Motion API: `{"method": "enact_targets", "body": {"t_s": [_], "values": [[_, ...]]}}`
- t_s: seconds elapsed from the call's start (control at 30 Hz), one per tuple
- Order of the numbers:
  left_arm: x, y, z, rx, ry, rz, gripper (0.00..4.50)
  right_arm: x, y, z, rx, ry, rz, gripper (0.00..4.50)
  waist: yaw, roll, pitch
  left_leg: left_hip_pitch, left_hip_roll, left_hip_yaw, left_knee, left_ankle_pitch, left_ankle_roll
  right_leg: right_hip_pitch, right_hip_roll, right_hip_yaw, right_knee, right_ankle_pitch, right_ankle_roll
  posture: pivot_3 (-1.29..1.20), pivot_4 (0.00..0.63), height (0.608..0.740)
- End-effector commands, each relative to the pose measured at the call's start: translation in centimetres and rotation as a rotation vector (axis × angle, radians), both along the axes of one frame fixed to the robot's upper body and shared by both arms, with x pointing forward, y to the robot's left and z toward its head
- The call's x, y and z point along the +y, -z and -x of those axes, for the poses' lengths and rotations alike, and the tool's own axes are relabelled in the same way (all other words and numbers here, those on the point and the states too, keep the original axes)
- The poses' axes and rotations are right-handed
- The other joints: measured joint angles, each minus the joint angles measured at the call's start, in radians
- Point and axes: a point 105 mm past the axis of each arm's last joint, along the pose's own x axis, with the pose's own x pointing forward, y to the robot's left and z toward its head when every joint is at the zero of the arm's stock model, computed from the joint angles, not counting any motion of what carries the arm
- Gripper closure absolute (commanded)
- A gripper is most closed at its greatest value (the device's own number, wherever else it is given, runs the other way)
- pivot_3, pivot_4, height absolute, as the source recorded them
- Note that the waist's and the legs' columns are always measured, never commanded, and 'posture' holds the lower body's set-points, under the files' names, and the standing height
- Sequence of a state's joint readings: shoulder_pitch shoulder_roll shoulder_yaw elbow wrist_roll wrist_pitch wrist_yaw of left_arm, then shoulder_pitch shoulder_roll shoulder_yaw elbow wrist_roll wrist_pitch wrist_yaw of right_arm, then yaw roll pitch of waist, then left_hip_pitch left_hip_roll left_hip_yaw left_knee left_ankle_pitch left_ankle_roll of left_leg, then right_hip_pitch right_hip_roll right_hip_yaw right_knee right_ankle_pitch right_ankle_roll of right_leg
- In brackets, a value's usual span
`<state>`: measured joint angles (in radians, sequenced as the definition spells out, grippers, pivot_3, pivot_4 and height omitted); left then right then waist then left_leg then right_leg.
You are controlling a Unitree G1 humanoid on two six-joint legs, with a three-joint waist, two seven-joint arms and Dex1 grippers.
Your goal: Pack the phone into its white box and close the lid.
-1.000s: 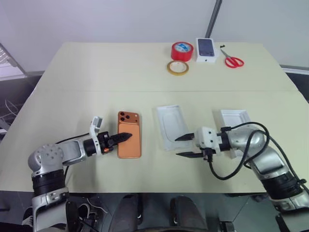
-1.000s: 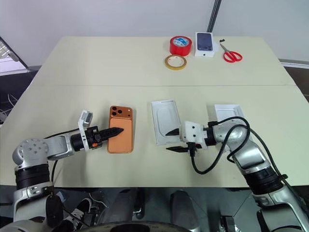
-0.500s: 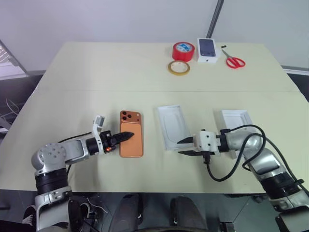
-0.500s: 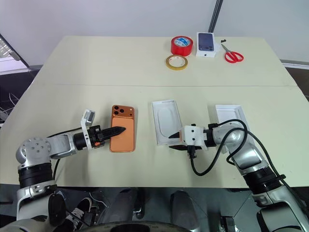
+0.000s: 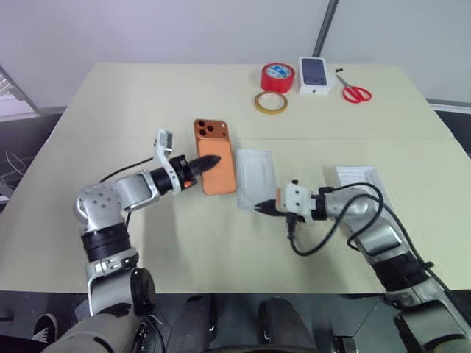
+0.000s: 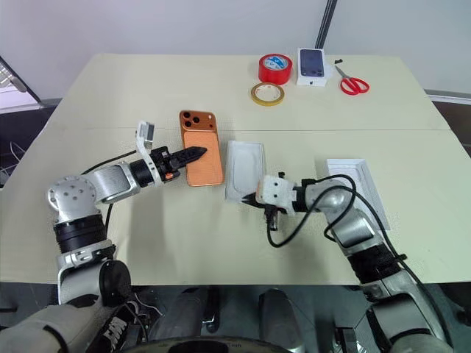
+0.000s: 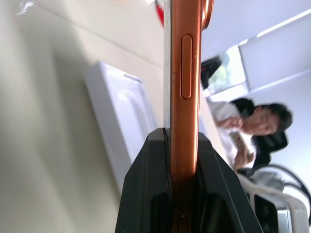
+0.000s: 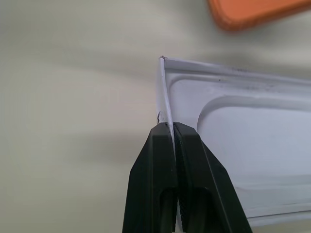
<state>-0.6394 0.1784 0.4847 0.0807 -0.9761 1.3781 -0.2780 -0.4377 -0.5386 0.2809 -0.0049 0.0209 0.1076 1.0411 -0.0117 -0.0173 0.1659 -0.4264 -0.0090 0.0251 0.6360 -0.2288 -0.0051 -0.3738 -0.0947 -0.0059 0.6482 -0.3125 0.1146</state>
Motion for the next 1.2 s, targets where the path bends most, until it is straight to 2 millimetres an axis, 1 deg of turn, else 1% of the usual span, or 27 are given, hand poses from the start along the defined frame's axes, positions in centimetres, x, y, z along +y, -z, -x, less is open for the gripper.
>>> {"method": "enact_targets", "body": {"t_s": [0.03,0.1,0.13,0.2,0.23,0.3,0.33,0.4,0.43,0.5,0.53,0.6,0.67,0.77,0.83,0.87,0.9,0.93,1.03,1.2], "values": [[-0.6,-0.4,0.1,-0.015,0.025,0.047,4.5,1.1,-1.1,0.4,0.034,-0.021,-0.067,4.44,0.001,-0.001,0.001,0.0,0.0,0.0,0.0,0.0,0.0,0.0,0.0,0.0,0.0,0.0,0.0,0.0,0.15,0.728],[-1.2,0.3,0.3,0.008,0.045,0.045,4.5,1.4,-1.5,1.1,0.061,-0.054,-0.084,3.85,0.003,-0.002,0.002,0.0,0.0,0.0,0.002,0.0,0.0,0.0,0.0,0.0,0.001,0.0,0.0,0.0,0.15,0.728],[-1.6,0.7,0.2,0.023,0.054,0.047,4.5,1.1,-1.5,1.3,0.059,-0.06,-0.074,3.5,0.004,-0.002,0.002,0.0,0.0,0.0,0.002,0.0,0.0,0.001,0.0,0.0,0.001,0.0,0.0,0.0,0.15,0.728],[-2.0,1.0,0.1,0.033,0.062,0.05,4.5,0.5,-1.6,1.7,0.056,-0.062,-0.057,2.47,0.008,-0.002,0.002,0.0,0.0,0.0,0.003,0.0,0.0,0.001,0.0,0.0,0.001,0.0,0.0,0.0,0.15,0.728],[-2.2,1.1,-0.1,0.037,0.065,0.054,4.5,0.2,-2.0,2.2,0.087,-0.075,-0.075,2.07,0.01,-0.002,0.002,0.0,0.0,0.0,0.003,0.0,0.0,0.002,0.0,-0.001,0.001,0.0,0.0,0.0,0.15,0.728],[-2.4,1.1,-0.3,0.038,0.068,0.058,4.5,0.0,-2.7,2.8,0.129,-0.093,-0.101,1.05,0.012,-0.002,0.002,-0.001,0.0,0.0,0.003,0.0,0.001,0.001,0.0,0.0,0.001,0.0,0.0,0.0,0.15,0.728],[-2.7,0.9,-0.3,0.027,0.083,0.056,4.5,-0.4,-3.7,2.6,0.121,-0.076,-0.139,0.55,0.011,-0.002,0.002,-0.001,0.0,0.0,0.003,0.0,0.001,0.001,0.0,0.0,0.001,0.0,0.0,0.0,0.15,0.728],[-3.2,0.6,-0.6,0.016,0.104,0.051,4.5,-1.7,-5.2,1.2,0.06,0.006,-0.186,0.55,0.01,-0.002,0.002,-0.001,0.0,0.0,0.003,0.0,0.001,0.001,0.0,0.0,0.001,0.0,0.0,0.0,0.15,0.728],[-3.4,0.6,-0.8,0.014,0.115,0.049,4.5,-2.5,-5.5,0.6,0.043,0.043,-0.192,0.55,0.013,-0.002,0.002,-0.001,0.0,0.0,0.003,0.0,0.001,0.001,0.0,0.0,0.001,0.0,0.0,0.0,0.15,0.728],[-3.8,0.9,-1.3,0.0,0.12,0.013,4.5,-3.7,-5.2,-0.5,0.003,0.112,-0.161,0.55,0.018,-0.002,0.002,-0.001,0.0,0.0,0.004,0.0,0.001,0.001,0.0,0.0,0.001,0.0,0.0,0.0,0.15,0.728],[-3.9,1.2,-1.5,0.01,0.124,0.0,4.5,-4.1,-5.0,-0.9,-0.008,0.132,-0.15,0.55,0.019,-0.002,0.002,-0.001,0.0,0.0,0.004,0.0,0.001,0.001,0.0,0.0,0.001,0.0,0.0,0.0,0.15,0.728],[-4.4,1.9,-1.7,0.012,0.14,-0.032,4.5,-4.3,-4.7,-1.1,-0.013,0.141,-0.133,0.55,0.02,-0.002,0.002,-0.001,0.0,0.0,0.004,0.0,0.001,0.001,0.0,0.0,0.001,0.0,0.0,0.0,0.15,0.728],[-5.0,2.1,-1.7,0.015,0.172,-0.03,4.5,-4.2,-4.4,-1.0,-0.009,0.14,-0.13,0.55,0.021,-0.002,0.003,-0.001,0.0,0.001,0.004,0.0,0.001,0.001,0.0,0.0,0.001,0.0,0.0,0.0,0.15,0.728],[-5.4,2.5,-2.1,0.018,0.172,-0.056,4.5,-3.9,-4.2,-0.7,-0.016,0.128,-0.127,0.55,0.022,-0.002,0.003,-0.001,0.0,0.001,0.004,0.0,0.001,0.001,0.0,0.0,0.001,0.0,0.0,0.0,0.15,0.728],[-6.0,2.4,-2.1,0.022,0.185,-0.043,3.52,-3.9,-4.0,-0.7,-0.019,0.135,-0.121,0.52,0.022,-0.002,0.003,-0.001,0.0,0.001,0.005,0.0,0.001,0.001,0.0,0.0,0.001,0.0,0.0,0.0,0.15,0.728],[-6.3,2.2,-2.0,0.025,0.2,-0.034,3.21,-4.0,-3.8,-0.6,-0.021,0.138,-0.111,0.52,0.022,-0.002,0.003,-0.001,0.0,0.0,0.005,-0.001,0.002,0.001,0.0,0.0,0.002,0.0,0.0,0.0,0.15,0.728],[-6.6,2.0,-1.9,0.028,0.211,-0.029,2.79,-4.0,-3.6,-0.6,-0.022,0.14,-0.107,0.52,0.022,-0.002,0.003,-0.001,0.0,0.0,0.005,-0.002,0.004,0.001,0.0,0.0,0.002,0.0,0.0,0.0,0.15,0.728],[-6.7,2.0,-1.8,0.022,0.213,-0.04,2.26,-4.0,-3.6,-0.7,-0.023,0.143,-0.108,0.52,0.023,-0.002,0.003,-0.001,0.0,0.0,0.006,-0.003,0.005,0.001,0.0,0.0,0.001,0.0,0.0,0.0,0.15,0.728],[-6.5,2.2,-1.7,0.007,0.209,-0.08,0.91,-4.0,-3.7,-0.7,-0.023,0.146,-0.116,0.52,0.022,-0.002,0.003,-0.001,0.0,0.0,0.007,-0.003,0.005,0.002,0.0,0.0,0.002,0.0,0.0,0.0,0.15,0.728],[-5.9,2.0,-1.2,0.009,0.234,-0.146,0.91,-4.0,-3.5,-0.9,-0.024,0.141,-0.104,0.52,0.019,-0.002,0.003,-0.001,0.0,0.0,0.007,-0.002,0.004,0.002,0.0,0.0,0.002,0.0,0.0,0.0,0.15,0.728]]}}
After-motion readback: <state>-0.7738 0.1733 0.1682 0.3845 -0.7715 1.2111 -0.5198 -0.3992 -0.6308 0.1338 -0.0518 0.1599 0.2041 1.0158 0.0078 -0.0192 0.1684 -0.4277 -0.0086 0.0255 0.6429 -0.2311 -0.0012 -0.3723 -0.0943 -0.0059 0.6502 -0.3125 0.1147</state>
